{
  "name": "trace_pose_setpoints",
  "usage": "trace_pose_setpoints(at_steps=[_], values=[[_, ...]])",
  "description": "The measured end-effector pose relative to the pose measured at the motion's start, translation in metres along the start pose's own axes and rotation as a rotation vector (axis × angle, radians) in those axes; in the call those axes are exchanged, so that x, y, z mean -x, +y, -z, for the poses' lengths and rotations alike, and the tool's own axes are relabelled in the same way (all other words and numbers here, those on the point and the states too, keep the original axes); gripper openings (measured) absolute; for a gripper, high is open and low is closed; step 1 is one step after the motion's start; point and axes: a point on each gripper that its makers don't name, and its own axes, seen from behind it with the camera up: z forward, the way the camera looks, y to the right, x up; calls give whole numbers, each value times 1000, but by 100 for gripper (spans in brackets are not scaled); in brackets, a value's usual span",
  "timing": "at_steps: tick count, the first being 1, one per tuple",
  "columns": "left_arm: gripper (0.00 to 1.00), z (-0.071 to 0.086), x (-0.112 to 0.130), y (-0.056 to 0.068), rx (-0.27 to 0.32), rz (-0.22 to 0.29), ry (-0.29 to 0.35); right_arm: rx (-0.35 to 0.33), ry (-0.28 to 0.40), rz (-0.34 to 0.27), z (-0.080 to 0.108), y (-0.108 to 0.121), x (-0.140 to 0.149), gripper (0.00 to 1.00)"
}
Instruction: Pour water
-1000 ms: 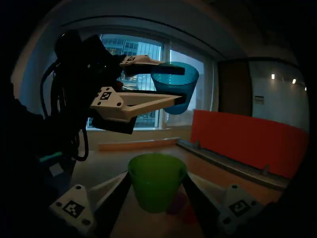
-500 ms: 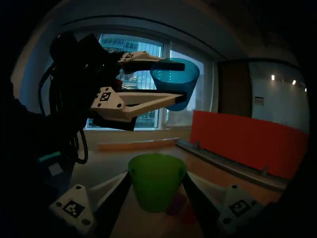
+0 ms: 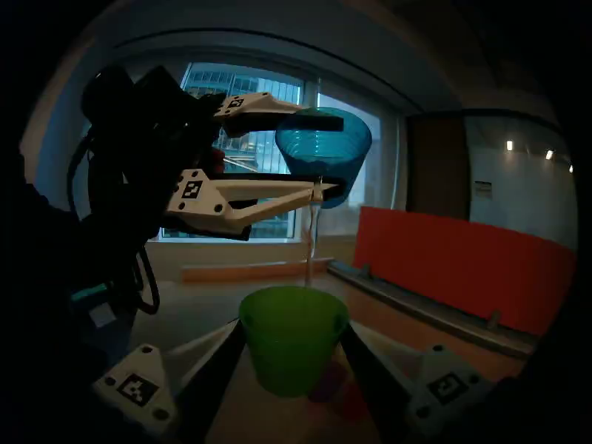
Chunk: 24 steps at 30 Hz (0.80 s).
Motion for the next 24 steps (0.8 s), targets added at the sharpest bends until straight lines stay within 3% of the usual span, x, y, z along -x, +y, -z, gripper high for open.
trace_pose_setpoints(at_steps=[24], values=[[85, 1, -4, -5, -21, -51, 11, 11, 1, 10, 4, 4, -2, 90]])
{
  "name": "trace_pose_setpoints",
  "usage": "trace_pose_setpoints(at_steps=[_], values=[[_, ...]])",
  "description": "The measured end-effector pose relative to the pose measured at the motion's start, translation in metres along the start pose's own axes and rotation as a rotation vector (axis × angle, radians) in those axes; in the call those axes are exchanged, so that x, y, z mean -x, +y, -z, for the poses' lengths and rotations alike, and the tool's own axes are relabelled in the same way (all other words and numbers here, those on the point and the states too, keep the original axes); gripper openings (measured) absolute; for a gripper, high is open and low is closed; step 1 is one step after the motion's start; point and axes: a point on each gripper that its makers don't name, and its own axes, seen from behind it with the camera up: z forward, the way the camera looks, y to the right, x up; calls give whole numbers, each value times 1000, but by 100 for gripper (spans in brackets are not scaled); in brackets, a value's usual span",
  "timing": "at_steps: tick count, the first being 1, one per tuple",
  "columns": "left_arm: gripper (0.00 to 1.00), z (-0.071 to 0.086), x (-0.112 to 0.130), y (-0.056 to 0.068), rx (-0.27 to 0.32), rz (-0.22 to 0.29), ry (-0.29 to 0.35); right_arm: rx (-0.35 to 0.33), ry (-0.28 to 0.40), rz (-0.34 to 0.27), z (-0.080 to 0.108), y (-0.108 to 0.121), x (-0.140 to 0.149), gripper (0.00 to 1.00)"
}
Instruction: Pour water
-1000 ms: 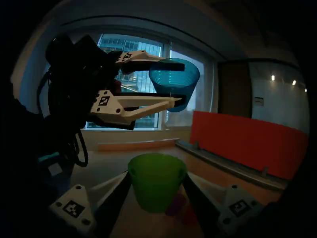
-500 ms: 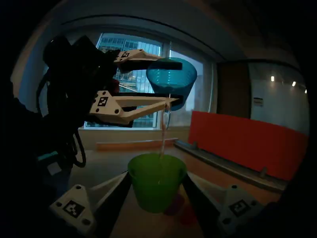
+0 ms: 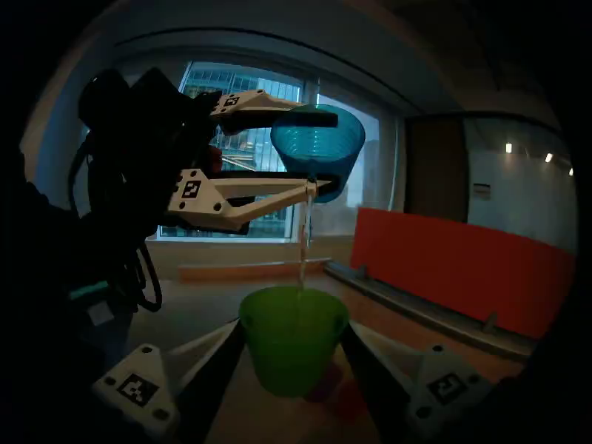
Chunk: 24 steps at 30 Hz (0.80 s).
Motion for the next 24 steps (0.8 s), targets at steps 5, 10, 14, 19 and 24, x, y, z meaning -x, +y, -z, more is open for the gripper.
trace_pose_setpoints(at_steps=[5, 10, 14, 19, 24], values=[[85, -1, 0, -2, -4, -25, -2, 2, 1, 2, 1, 0, -2, 90], [85, -1, -2, -4, -9, -50, -2, 1, 3, 2, 2, -1, -2, 90], [85, 0, -4, -5, -13, -72, 0, 3, 3, 5, 2, 0, -2, 90], [85, 2, -6, -4, -13, -94, -2, 3, 6, 3, 2, -1, -2, 90], [85, 4, -7, -6, -18, -115, -2, 6, 6, 5, 2, -1, -2, 90]])
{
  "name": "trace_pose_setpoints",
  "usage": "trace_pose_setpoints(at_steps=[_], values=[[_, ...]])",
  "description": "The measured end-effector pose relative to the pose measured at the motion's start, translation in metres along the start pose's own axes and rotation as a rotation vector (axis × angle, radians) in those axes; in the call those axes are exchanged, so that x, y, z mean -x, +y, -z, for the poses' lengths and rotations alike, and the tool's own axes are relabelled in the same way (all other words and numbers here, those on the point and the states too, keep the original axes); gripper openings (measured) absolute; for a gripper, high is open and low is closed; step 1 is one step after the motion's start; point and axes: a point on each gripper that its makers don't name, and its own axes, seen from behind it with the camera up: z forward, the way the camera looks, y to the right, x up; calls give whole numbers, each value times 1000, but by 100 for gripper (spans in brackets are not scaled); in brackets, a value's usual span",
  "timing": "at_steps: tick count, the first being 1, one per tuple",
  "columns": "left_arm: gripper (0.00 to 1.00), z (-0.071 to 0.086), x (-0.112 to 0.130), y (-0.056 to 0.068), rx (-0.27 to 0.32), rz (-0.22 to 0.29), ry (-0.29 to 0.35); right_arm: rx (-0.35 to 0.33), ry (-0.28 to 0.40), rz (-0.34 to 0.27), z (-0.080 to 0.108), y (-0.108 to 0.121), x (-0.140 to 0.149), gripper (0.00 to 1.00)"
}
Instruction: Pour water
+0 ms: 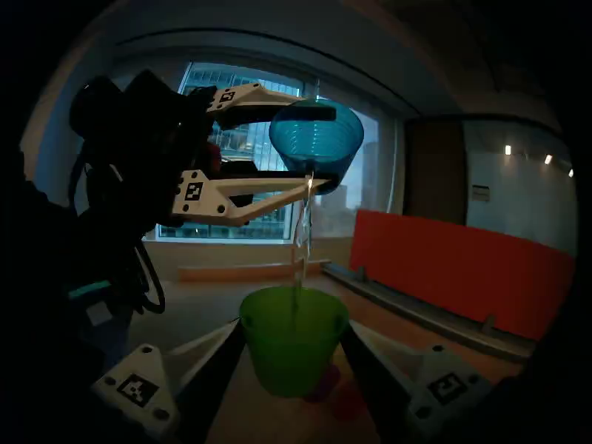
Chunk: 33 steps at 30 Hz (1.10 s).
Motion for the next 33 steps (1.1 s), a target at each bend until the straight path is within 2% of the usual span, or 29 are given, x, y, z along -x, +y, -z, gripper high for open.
trace_pose_setpoints(at_steps=[24, 33], values=[[85, 3, -7, -5, -6, -99, 11, 0, 7, 1, -1, -3, -3, 89], [85, 4, -13, -12, -19, -153, 18, 1, 11, 4, 0, -3, -5, 89]])
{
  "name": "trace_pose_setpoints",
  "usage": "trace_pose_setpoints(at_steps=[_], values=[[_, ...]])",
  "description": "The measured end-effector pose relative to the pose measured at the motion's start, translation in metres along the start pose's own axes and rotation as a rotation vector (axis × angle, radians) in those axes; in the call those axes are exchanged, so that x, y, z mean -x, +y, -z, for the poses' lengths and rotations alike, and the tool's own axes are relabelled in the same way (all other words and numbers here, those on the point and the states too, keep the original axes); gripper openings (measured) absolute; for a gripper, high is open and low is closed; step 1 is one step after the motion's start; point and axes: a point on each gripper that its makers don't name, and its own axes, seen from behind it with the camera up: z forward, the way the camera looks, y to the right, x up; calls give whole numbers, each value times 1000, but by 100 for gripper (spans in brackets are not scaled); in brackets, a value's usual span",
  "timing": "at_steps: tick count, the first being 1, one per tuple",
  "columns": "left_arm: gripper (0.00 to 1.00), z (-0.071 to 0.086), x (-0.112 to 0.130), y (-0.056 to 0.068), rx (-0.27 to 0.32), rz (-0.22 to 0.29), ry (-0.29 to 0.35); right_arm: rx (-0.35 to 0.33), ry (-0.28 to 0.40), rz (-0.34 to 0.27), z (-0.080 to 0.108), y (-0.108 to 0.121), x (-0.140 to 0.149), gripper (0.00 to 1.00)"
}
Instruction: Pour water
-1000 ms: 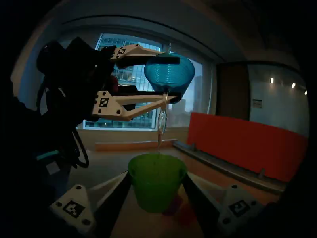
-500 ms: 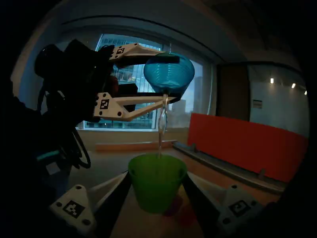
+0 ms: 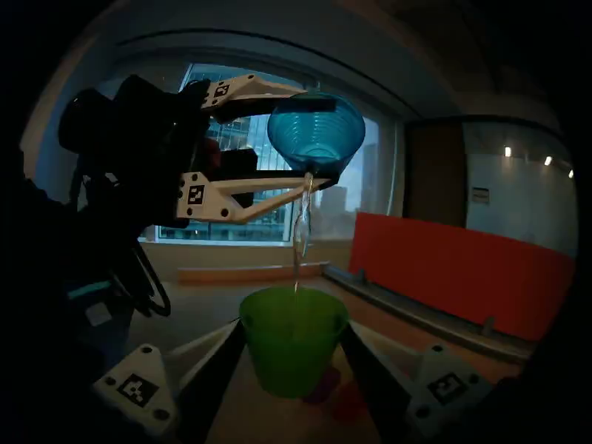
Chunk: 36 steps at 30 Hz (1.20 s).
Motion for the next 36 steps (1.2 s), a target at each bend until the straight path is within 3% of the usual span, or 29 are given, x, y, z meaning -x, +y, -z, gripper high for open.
trace_pose_setpoints(at_steps=[18, 36], values=[[85, -8, -6, 1, -2, -108, 11, 8, 5, -1, 3, 5, 0, 89], [85, -6, -14, 3, -1, -208, 19, 14, 15, -2, 2, 8, -1, 89]])
